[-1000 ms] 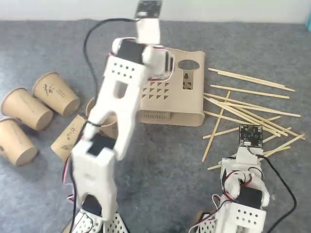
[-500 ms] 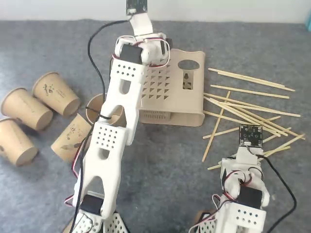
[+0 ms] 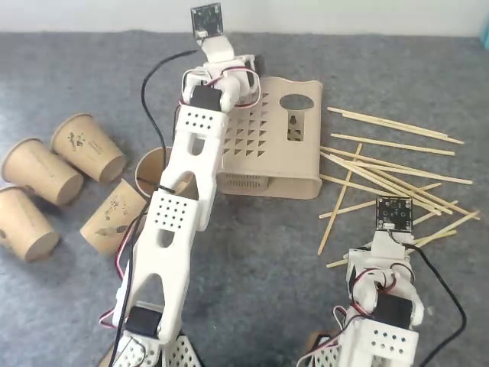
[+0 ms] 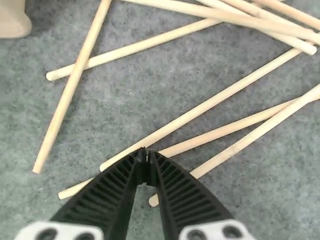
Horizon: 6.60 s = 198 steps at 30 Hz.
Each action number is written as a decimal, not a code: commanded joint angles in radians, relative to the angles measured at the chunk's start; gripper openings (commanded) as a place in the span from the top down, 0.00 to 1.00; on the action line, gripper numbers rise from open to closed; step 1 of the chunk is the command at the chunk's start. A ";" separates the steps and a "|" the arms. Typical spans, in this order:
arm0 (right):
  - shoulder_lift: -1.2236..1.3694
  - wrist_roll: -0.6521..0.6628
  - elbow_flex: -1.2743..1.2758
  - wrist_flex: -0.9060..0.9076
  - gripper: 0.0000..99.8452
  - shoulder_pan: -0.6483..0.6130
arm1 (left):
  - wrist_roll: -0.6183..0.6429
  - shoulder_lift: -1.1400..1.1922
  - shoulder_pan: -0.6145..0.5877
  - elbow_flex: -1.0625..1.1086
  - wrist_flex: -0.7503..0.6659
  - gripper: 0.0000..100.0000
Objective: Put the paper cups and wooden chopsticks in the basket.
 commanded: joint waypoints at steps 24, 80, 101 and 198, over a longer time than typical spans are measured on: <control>0.004 0.014 -0.014 -0.035 0.99 0.013 | -0.598 -0.199 0.114 -0.124 0.658 0.99; 0.004 0.014 -0.015 -0.033 0.99 0.015 | -0.853 -0.084 0.176 -0.174 0.496 0.91; 0.004 0.014 -0.015 -0.030 0.99 0.015 | -1.105 -0.087 0.183 -0.061 0.282 0.92; 0.004 0.110 -0.025 -0.001 0.99 0.013 | -1.071 -0.181 0.117 -0.170 0.157 0.99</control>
